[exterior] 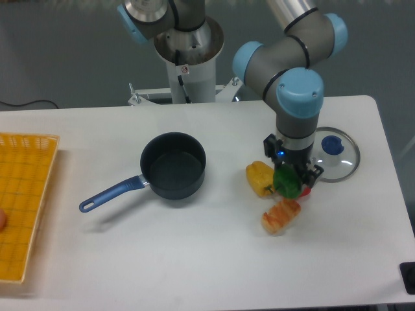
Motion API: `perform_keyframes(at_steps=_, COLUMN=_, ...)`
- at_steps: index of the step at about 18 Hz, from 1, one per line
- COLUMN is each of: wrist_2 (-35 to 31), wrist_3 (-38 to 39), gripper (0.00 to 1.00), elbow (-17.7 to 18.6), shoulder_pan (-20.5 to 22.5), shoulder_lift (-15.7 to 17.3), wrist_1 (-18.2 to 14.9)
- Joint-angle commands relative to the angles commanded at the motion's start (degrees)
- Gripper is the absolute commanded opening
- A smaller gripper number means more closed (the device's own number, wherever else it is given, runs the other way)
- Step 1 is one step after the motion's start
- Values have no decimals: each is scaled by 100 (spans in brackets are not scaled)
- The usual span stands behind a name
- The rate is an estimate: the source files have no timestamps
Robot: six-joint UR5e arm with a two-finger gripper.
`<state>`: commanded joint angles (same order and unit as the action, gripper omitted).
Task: Pick up the green chilies
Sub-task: 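Lift the green bell pepper up toward the glass lid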
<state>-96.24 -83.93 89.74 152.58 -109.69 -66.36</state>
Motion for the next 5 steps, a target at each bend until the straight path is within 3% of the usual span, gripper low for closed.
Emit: perform_keyframes(at_steps=5, wrist_2=-9, wrist_3=0, gripper=47, elbow=18, shoulder_pan=26, shoulder_lift=18, wrist_1=-70)
